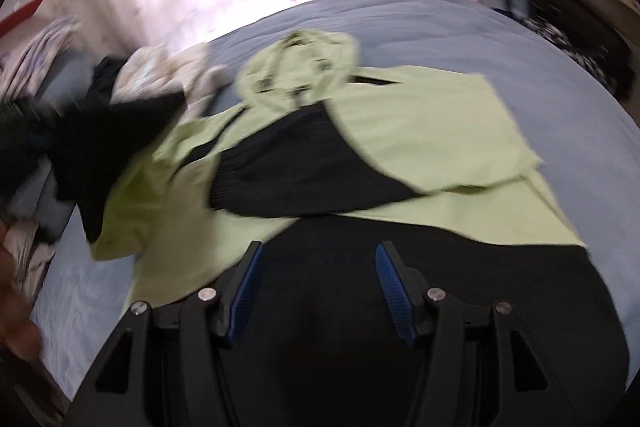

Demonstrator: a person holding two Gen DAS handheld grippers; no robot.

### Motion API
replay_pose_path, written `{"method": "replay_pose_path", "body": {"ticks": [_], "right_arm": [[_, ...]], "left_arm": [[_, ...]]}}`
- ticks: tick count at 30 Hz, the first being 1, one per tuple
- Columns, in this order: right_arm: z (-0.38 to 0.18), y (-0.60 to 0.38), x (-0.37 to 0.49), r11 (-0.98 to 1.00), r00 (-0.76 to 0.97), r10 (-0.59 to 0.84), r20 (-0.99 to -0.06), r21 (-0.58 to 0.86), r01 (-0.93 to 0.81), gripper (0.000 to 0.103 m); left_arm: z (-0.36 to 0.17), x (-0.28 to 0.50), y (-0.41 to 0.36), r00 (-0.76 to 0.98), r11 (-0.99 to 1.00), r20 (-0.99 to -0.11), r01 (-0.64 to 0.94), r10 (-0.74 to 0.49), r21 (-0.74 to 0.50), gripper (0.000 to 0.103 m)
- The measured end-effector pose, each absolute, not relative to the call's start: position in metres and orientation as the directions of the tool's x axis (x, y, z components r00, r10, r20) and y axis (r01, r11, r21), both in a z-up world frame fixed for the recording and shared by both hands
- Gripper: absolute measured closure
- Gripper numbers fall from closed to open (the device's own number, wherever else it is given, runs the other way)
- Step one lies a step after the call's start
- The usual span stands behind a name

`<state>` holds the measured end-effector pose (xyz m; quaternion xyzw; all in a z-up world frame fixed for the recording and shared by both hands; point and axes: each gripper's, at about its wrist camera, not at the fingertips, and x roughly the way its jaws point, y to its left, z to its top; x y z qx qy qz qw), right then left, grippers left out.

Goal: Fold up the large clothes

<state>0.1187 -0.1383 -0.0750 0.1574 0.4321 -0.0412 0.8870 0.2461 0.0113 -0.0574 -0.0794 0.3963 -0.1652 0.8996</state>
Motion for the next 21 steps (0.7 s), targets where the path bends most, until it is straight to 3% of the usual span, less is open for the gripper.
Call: {"method": "replay_pose_path", "body": {"ticks": [1, 4, 15, 21], "right_arm": [[-0.077, -0.153, 0.116, 0.939, 0.62, 0.056, -0.783, 0.252, 0.233, 0.046], [-0.08, -0.178, 0.11, 0.927, 0.622, 0.059, -0.781, 0.274, 0.256, 0.046], [-0.085, -0.176, 0.109, 0.935, 0.625, 0.147, -0.766, 0.314, 0.165, 0.046], [-0.077, -0.151, 0.112, 0.957, 0.636, 0.156, -0.756, 0.276, 0.093, 0.046]], "left_arm": [[-0.071, 0.245, -0.001, 0.597, 0.932, -0.716, 0.251, -0.362, -0.263, 0.078], [-0.105, 0.244, -0.028, 0.491, 0.915, -0.776, 0.277, -0.397, -0.293, 0.061], [-0.079, 0.203, 0.012, 0.508, 0.916, -0.763, 0.222, -0.4, -0.334, 0.05], [-0.067, 0.173, 0.058, 0.567, 0.948, -0.763, 0.122, -0.309, -0.294, 0.044]]}}
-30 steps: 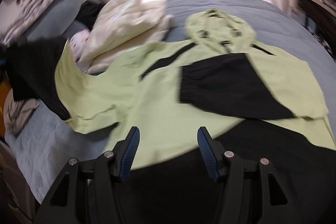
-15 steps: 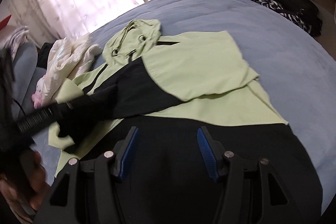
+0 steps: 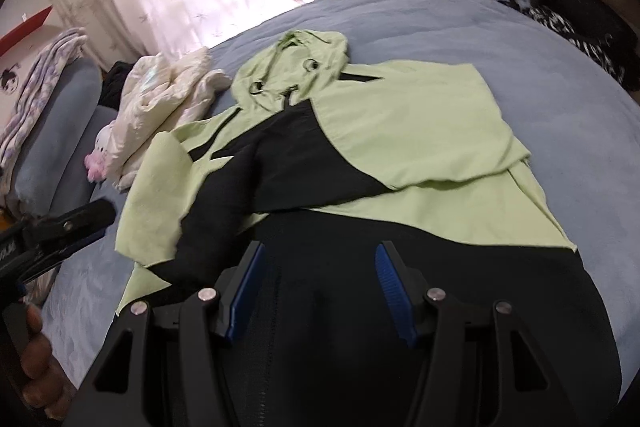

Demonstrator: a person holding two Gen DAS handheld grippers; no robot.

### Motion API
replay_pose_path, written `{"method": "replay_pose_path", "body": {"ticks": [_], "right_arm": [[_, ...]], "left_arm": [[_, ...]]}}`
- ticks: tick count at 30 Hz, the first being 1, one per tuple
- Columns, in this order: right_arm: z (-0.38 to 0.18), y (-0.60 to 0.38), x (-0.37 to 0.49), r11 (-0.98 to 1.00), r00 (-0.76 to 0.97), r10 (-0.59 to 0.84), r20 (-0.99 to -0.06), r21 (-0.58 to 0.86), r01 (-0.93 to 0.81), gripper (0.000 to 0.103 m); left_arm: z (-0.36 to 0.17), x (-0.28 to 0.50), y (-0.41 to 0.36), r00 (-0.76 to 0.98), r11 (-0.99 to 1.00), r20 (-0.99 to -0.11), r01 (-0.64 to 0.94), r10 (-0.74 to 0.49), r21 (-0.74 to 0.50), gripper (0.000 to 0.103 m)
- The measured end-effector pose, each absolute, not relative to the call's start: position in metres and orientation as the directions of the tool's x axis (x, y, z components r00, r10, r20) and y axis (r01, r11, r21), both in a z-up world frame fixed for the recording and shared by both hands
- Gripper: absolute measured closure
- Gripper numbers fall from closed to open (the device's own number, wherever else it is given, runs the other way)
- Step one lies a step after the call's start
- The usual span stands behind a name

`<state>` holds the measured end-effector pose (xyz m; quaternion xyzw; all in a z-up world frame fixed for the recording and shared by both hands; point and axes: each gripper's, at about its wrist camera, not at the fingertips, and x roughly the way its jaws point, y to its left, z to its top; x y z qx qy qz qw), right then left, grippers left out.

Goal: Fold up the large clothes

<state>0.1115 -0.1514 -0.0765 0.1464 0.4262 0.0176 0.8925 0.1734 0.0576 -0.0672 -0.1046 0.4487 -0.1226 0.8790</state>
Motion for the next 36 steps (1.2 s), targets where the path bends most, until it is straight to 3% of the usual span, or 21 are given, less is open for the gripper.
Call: {"method": "replay_pose_path", "body": {"ticks": [6, 14, 26, 28, 29, 32, 36], "right_arm": [[-0.067, -0.115, 0.121, 0.965, 0.627, 0.237, -0.742, 0.252, -0.066, 0.046], [-0.083, -0.029, 0.132, 0.879, 0.511, 0.326, -0.795, 0.056, -0.474, 0.046], [-0.153, 0.018, 0.172, 0.773, 0.392, 0.142, -0.909, -0.146, -0.618, 0.046], [-0.151, 0.014, 0.177, 0.783, 0.358, 0.196, -0.913, -0.074, -0.617, 0.063], [-0.146, 0.01, 0.18, 0.793, 0.332, 0.242, -0.912, -0.011, -0.609, 0.078], [-0.125, -0.004, 0.188, 0.827, 0.346, 0.301, -0.889, 0.063, -0.559, 0.087], [-0.08, -0.025, 0.194, 0.862, 0.473, 0.324, -0.819, 0.05, -0.504, 0.092]], "left_arm": [[-0.08, 0.16, 0.093, 0.564, 0.953, -0.781, 0.037, -0.269, -0.301, 0.043], [-0.118, 0.164, 0.127, 0.521, 0.949, -0.822, -0.064, -0.232, -0.308, 0.043], [-0.155, 0.172, 0.172, 0.485, 0.919, -0.842, -0.171, -0.236, -0.356, 0.043], [-0.159, 0.173, 0.175, 0.48, 0.917, -0.845, -0.179, -0.235, -0.357, 0.043], [-0.161, 0.174, 0.177, 0.478, 0.916, -0.846, -0.183, -0.235, -0.357, 0.043], [-0.163, 0.177, 0.178, 0.473, 0.915, -0.848, -0.182, -0.239, -0.359, 0.043], [-0.163, 0.18, 0.173, 0.476, 0.916, -0.845, -0.173, -0.243, -0.361, 0.043]]}}
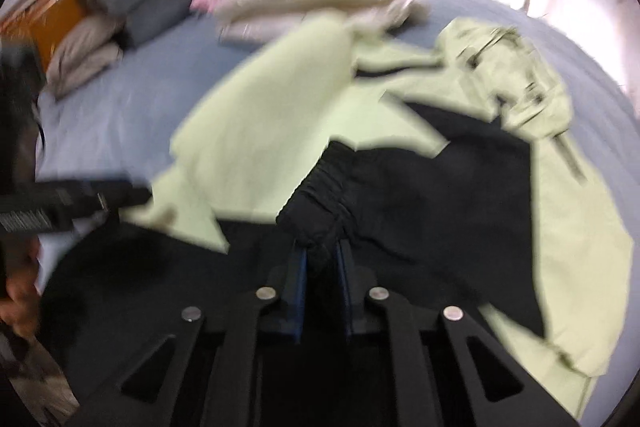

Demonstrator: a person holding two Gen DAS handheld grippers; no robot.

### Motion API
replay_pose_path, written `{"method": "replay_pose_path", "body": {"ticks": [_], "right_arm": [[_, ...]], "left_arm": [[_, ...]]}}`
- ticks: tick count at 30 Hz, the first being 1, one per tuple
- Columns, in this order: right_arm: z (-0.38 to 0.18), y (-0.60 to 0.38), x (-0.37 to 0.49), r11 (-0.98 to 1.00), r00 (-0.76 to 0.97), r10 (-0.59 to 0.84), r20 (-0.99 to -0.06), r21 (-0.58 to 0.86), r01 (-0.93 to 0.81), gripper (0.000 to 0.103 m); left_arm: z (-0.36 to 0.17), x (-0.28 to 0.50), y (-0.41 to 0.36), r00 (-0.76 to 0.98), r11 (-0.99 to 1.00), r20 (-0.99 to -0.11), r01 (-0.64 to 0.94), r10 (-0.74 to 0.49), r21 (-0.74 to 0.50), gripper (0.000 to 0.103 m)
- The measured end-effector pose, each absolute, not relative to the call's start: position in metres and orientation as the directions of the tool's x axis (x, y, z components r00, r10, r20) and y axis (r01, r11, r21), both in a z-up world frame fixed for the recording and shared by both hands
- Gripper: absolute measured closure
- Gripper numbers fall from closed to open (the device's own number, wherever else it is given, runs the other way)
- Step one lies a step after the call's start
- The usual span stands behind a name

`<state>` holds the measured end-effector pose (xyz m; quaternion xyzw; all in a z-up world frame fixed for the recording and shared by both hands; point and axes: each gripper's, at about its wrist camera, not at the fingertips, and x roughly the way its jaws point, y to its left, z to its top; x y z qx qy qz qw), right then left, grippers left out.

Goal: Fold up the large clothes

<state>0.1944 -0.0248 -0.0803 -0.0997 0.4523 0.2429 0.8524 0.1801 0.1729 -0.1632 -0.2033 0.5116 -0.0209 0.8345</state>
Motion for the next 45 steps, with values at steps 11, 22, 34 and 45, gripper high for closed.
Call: {"method": "replay_pose_path", "body": {"ticks": [11, 22, 34, 45], "right_arm": [[-0.043, -0.18, 0.215, 0.986, 0.765, -0.027, -0.644, 0.111, 0.128, 0.089], [-0.125, -0.263, 0.228, 0.912, 0.538, 0.155, -0.829, 0.329, 0.244, 0.049], [-0.162, -0.283, 0.314, 0.9, 0.528, 0.25, -0.812, 0.396, 0.184, 0.049], [-0.161, -0.268, 0.329, 0.933, 0.573, 0.245, -0.782, 0.351, 0.08, 0.073]], "left_arm": [[-0.165, 0.185, 0.146, 0.459, 0.931, -0.85, -0.117, -0.259, -0.347, 0.043], [-0.135, 0.247, 0.143, 0.477, 0.956, -0.842, -0.012, -0.252, -0.293, 0.043], [-0.194, 0.378, 0.201, 0.444, 0.928, -0.843, -0.063, -0.304, -0.368, 0.043], [-0.196, 0.404, 0.191, 0.581, 0.913, -0.761, -0.072, -0.289, -0.402, 0.095]]}}
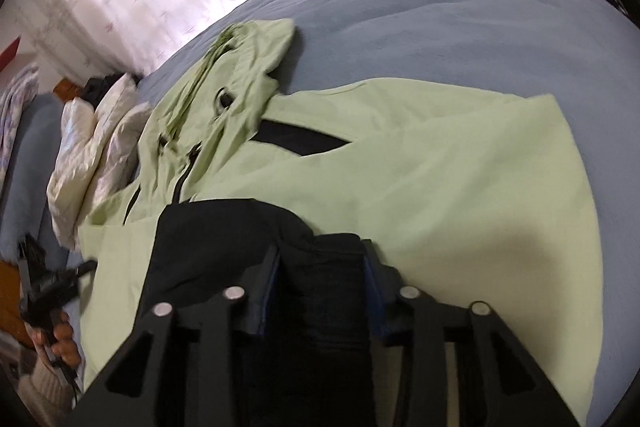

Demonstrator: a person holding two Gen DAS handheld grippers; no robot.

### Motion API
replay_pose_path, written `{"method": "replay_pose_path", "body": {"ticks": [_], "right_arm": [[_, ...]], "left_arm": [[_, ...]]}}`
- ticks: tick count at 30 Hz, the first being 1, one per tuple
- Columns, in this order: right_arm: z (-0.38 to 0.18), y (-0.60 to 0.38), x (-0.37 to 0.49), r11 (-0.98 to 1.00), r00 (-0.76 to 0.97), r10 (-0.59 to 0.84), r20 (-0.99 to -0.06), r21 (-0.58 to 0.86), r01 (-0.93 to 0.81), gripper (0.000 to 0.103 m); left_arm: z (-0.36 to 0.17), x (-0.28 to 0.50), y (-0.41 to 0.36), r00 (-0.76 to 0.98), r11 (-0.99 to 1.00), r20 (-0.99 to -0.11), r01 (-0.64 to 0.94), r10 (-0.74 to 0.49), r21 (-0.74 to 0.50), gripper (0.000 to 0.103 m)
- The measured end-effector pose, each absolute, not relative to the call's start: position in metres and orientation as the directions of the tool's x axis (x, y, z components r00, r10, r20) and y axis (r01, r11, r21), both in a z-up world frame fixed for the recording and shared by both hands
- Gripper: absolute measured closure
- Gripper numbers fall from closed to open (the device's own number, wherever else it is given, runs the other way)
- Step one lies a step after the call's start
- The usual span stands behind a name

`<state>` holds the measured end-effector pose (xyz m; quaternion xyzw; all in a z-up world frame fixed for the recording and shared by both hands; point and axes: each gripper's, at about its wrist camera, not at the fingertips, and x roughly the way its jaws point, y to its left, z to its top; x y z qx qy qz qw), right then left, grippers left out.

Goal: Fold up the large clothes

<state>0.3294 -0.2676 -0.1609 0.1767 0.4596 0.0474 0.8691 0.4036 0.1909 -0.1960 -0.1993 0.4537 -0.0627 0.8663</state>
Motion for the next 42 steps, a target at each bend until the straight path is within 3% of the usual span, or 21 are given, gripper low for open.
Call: {"method": "replay_pose_path", "body": {"ticks": [5, 10, 17, 22, 29, 34, 38, 42], "right_arm": [[-0.132, -0.246, 0.313, 0.97, 0.715, 0.137, -0.685, 0.239, 0.044, 0.076], [-0.158, -0.24, 0.333, 0.985, 0.644, 0.039, -0.764, 0.139, 0.106, 0.075], [-0.153, -0.256, 0.335, 0.969, 0.585, 0.043, -0.81, 0.177, 0.174, 0.066], [-0.117, -0.243, 0.303, 0.977, 0.68, -0.011, -0.733, 0.136, 0.162, 0.064], [-0.116, -0.168, 0.3, 0.974, 0.653, 0.197, -0.731, 0.224, -0.043, 0.062], [-0.144, -0.118, 0.311, 0.965, 0.598, 0.26, -0.758, 0.224, -0.136, 0.061], [-0.158, -0.121, 0.319, 0.977, 0.584, 0.214, -0.783, 0.174, -0.125, 0.062], [-0.162, -0.178, 0.33, 0.999, 0.604, 0.002, -0.797, 0.029, 0.036, 0.062]], "left_arm": [[-0.154, 0.369, 0.181, 0.773, 0.968, -0.634, -0.157, -0.003, -0.196, 0.097], [-0.179, 0.384, 0.181, 0.704, 0.97, -0.702, -0.23, 0.106, -0.084, 0.097], [-0.184, 0.38, 0.193, 0.678, 0.959, -0.726, -0.266, 0.112, -0.101, 0.097], [-0.149, 0.357, 0.17, 0.725, 0.986, -0.686, -0.15, 0.057, -0.077, 0.095], [-0.156, 0.38, 0.089, 0.66, 0.994, -0.744, 0.051, -0.104, -0.093, 0.094], [-0.197, 0.406, 0.056, 0.574, 0.997, -0.815, 0.042, -0.077, -0.065, 0.094], [-0.212, 0.413, 0.06, 0.59, 0.999, -0.808, 0.038, -0.009, 0.017, 0.094], [-0.212, 0.418, 0.07, 0.588, 0.999, -0.809, 0.021, 0.017, 0.036, 0.094]]}}
